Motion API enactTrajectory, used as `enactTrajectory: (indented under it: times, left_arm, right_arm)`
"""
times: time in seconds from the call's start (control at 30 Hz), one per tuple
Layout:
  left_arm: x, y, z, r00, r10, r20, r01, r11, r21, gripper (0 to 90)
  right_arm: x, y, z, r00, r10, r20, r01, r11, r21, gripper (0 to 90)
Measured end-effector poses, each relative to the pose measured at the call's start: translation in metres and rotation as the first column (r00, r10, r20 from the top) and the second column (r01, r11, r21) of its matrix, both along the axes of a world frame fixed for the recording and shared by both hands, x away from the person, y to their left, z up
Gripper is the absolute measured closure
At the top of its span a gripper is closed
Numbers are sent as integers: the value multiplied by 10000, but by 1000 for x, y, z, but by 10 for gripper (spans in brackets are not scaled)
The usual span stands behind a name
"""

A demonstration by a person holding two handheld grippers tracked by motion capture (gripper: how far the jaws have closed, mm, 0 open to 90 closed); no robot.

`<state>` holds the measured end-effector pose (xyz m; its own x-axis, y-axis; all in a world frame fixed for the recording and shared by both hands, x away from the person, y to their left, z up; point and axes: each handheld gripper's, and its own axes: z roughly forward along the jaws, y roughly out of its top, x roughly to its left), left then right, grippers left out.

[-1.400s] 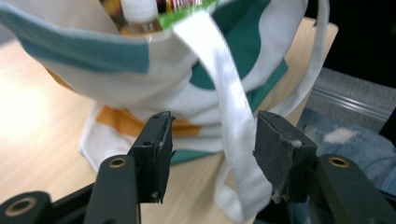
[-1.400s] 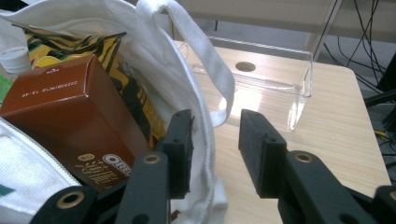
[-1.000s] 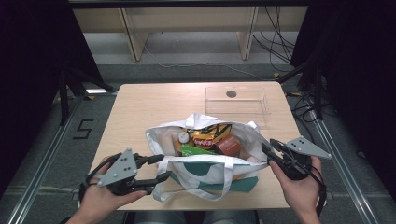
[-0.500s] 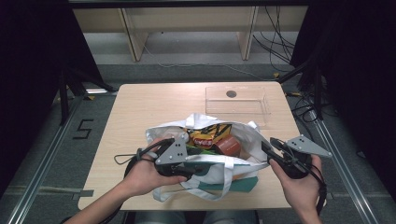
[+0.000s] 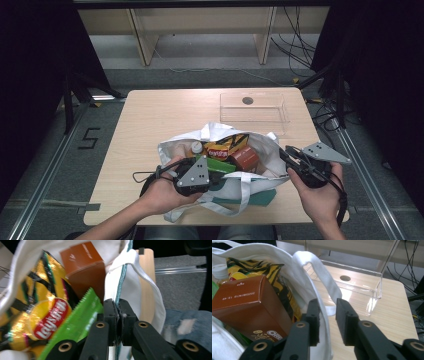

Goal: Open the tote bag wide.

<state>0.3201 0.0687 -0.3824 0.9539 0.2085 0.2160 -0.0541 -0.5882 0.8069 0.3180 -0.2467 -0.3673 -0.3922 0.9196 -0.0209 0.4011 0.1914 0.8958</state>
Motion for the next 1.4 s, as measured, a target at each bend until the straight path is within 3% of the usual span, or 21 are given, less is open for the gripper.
enactTrajectory:
  times: [0.03, 0.1, 0.13, 0.17, 0.2, 0.3, 0.33, 0.43, 0.47, 0.5, 0.6, 0.7, 0.93, 1.07, 1.13, 1.2, 1.27, 1.3, 1.33, 1.37, 1.4]
  left_arm:
    - [-1, -1, -4, 9999, -35, -154, 36, 10000, 12, 863]
    - [-2, -3, -11, 9988, -121, -475, 124, 9999, 54, 864]
    - [-2, -3, -16, 9984, -184, -528, 191, 9998, 115, 865]
    - [-2, -3, -16, 9984, -184, -528, 191, 9998, 115, 864]
    - [-4, -6, -25, 9962, -198, -850, 210, 9997, 135, 865]
    - [-3, -8, -34, 9960, -300, -837, 336, 9985, 423, 865]
    - [-4, -10, -41, 9938, -284, -1074, 333, 9984, 449, 864]
    - [-4, -11, -48, 9936, -215, -1109, 270, 9985, 486, 865]
    - [-4, -12, -51, 9928, -172, -1183, 225, 9988, 438, 865]
    - [-3, -12, -53, 9932, -182, -1152, 247, 9982, 553, 865]
    - [-3, -15, -67, 9929, -63, -1187, 160, 9966, 809, 865]
    - [-2, -16, -75, 9920, -59, -1260, 190, 9945, 1033, 864]
    - [-1, -17, -84, 9898, -9, -1424, 164, 9940, 1080, 863]
    - [-4, -17, -82, 9917, -20, -1289, 165, 9936, 1117, 844]
    - [-5, -15, -74, 9907, -150, -1353, 295, 9940, 1055, 784]
    - [-9, -7, -56, 9945, 8, -1046, 50, 9985, 547, 739]
    - [-10, -3, -49, 9937, 76, -1118, -36, 9993, 362, 694]
    - [-12, 7, -34, 9942, 170, -1065, -171, 9999, 0, 670]
    - [-12, 7, -34, 9942, 170, -1065, -171, 9999, 0, 654]
    - [-15, 18, -20, 9912, 393, -1261, -456, 9978, -475, 634]
    - [-15, 18, -20, 9912, 393, -1261, -456, 9978, -475, 621]
  right_arm:
    - [0, 3, 0, 9999, -142, -29, 143, 9998, 162, 746]
    - [3, 2, 1, 9999, 128, -24, -128, 9997, -193, 749]
    - [3, 4, 1, 9999, 58, -137, -58, 10000, -51, 749]
    - [5, 4, 1, 9998, 172, 54, -171, 9995, -253, 749]
    - [5, 6, 0, 10000, -41, 19, 41, 10000, -45, 746]
    - [8, 6, 1, 9997, 94, -237, -102, 9994, -326, 740]
    - [8, 6, 1, 9995, 126, -274, -134, 9995, -297, 739]
    - [12, 4, -1, 9995, 223, -205, -232, 9987, -451, 735]
    - [10, 5, -2, 9989, -21, -466, 12, 9998, -194, 732]
    - [13, 3, -3, 9997, 104, -237, -112, 9993, -352, 729]
    - [14, 3, -7, 9996, -29, -271, 20, 9994, -345, 718]
    - [12, 4, -9, 9980, -106, -622, 95, 9998, -167, 708]
    - [14, 2, -12, 9992, -3, -388, -2, 9999, -121, 683]
    - [12, 1, -10, 9986, 7, -524, -16, 9999, -170, 654]
    - [11, 2, -10, 9987, 9, -510, -9, 10000, -12, 644]
    - [11, -1, -8, 9998, 90, -200, -91, 10000, -40, 620]
    - [9, -2, -7, 9998, 119, -181, -120, 9999, -67, 613]
    - [6, -1, -5, 9999, 1, -133, 2, 9998, 193, 603]
    - [6, -1, -5, 9999, 1, -133, 2, 9998, 193, 603]
    - [5, -2, -1, 10000, 50, -34, -50, 10000, 71, 598]
    - [5, -2, -1, 9999, 104, 90, -104, 9999, 28, 597]
